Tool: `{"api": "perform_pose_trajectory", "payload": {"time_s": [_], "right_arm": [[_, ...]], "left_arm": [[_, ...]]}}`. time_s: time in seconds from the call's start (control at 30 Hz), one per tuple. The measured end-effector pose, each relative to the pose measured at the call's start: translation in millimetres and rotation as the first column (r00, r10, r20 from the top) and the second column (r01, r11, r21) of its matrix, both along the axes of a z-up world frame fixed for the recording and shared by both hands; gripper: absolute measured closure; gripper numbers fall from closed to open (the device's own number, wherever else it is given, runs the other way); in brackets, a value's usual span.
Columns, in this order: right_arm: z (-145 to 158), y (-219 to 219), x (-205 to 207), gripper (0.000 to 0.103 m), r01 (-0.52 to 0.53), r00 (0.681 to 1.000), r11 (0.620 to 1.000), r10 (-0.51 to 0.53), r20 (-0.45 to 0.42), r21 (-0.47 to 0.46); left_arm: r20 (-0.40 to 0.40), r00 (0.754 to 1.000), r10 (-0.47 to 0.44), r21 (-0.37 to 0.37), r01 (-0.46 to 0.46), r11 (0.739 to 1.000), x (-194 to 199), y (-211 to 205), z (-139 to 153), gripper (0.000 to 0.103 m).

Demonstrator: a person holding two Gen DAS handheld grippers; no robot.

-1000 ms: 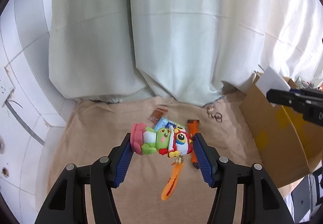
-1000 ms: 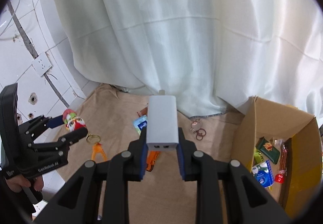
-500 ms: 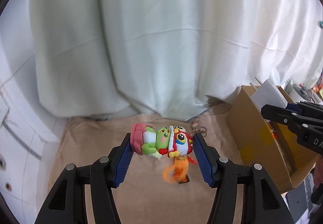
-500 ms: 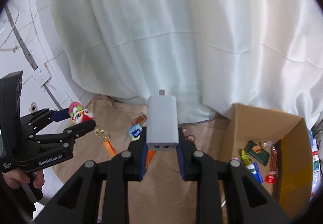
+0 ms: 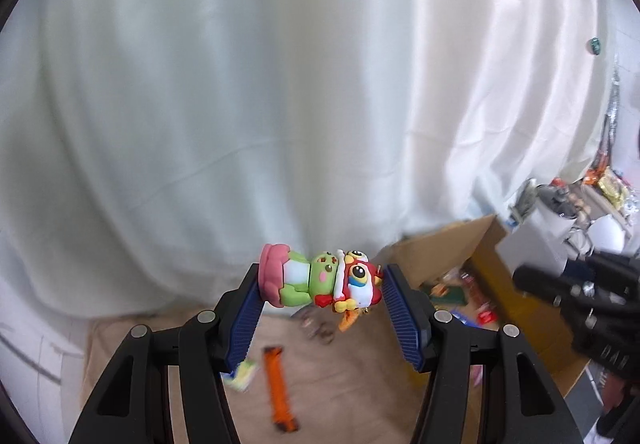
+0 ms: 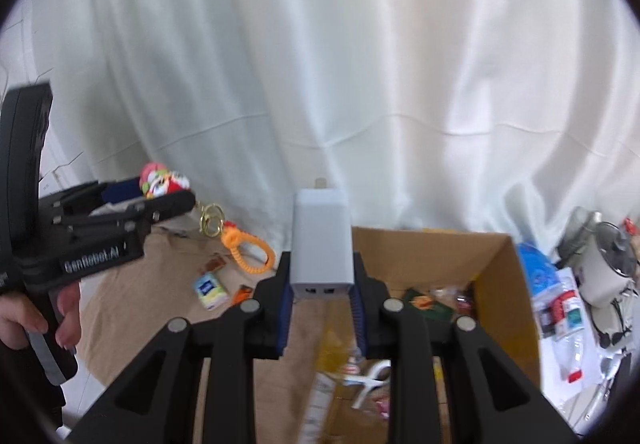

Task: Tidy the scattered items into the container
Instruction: 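Carry the keychain toy and charger in both tools over the cardboard box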

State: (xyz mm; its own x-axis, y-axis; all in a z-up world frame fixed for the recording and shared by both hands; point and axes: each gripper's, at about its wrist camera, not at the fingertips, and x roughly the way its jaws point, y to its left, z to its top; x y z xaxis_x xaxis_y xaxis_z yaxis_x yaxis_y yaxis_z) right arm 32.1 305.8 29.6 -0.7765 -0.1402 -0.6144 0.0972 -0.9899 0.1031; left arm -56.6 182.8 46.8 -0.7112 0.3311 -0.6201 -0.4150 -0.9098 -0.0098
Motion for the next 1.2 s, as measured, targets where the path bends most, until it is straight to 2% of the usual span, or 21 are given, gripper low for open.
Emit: {"api": "perform_pose_trajectory", "payload": {"time_s": [0.2, 0.43, 0.6, 0.9, 1.2], "right_arm": [[-5, 37, 14, 0.074, 0.078, 0.997, 0.997, -0.078, 0.016, 0.009], [-31, 74, 29, 0.074, 0.146, 0.986, 0.989, -0.145, 0.081, -0.009], [-53, 88, 39, 0.074, 0.18, 0.975, 0.984, -0.178, 0.129, -0.005], [-97, 104, 49, 0.073, 0.216, 0.953, 0.976, -0.206, 0.223, -0.02], [-104, 105, 50, 0.073, 0.225, 0.948, 0.974, -0.211, 0.24, -0.032]], "left_arm": [[-0.033, 0.995, -0.097, 0.005, 0.097, 0.995, -4, 65, 16, 0.043], [0.004, 0.985, -0.175, 0.021, 0.175, 0.984, -3, 127, 9, 0.043], [0.059, 0.975, -0.213, 0.003, 0.213, 0.977, -1, 159, -15, 0.043], [0.138, 0.958, -0.25, -0.07, 0.261, 0.963, 8, 203, -79, 0.043], [0.196, 0.95, -0.243, -0.101, 0.266, 0.959, 13, 211, -109, 0.043]]}}
